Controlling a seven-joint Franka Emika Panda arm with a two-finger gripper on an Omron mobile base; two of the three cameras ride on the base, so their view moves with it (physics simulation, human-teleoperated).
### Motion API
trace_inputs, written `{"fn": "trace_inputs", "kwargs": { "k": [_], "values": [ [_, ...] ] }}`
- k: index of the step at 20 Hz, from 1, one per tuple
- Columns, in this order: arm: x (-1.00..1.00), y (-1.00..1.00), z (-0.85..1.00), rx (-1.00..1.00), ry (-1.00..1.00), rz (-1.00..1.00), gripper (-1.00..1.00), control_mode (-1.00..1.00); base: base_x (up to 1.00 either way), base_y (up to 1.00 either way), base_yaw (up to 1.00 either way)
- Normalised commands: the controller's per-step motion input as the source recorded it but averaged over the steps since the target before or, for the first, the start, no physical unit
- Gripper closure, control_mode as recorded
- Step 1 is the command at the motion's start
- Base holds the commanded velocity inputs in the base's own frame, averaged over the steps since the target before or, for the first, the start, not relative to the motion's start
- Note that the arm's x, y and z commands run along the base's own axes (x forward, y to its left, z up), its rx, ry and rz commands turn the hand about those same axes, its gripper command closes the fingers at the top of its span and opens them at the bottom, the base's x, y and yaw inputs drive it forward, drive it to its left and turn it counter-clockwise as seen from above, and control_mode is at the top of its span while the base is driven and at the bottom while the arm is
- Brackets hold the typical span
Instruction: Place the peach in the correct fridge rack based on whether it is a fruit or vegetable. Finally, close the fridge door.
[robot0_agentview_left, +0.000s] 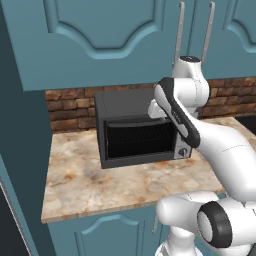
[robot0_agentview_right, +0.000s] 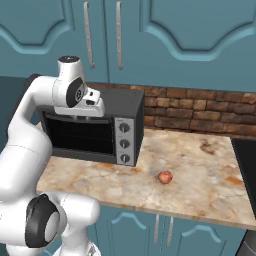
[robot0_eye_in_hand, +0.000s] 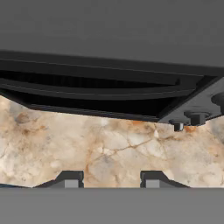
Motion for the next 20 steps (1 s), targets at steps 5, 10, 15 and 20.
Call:
{"fn": "trace_inputs", "kwargs": {
  "k": [5,10,15,20],
  "values": [
    [-0.21,-0.08,0.0,0.0,-0.07,-0.04,-1.0,-1.0,0.0,0.0,0.0],
    [-0.37,-0.33,-0.16,0.0,-0.09,-0.15,-1.0,-1.0,0.0,0.0,0.0],
    [-0.35,-0.57,-0.4,0.0,-0.09,-0.16,-1.0,-1.0,0.0,0.0,0.0],
    [-0.23,-0.74,-0.47,0.0,-0.04,-0.16,-1.0,-1.0,0.0,0.0,0.0]
  ]
}}
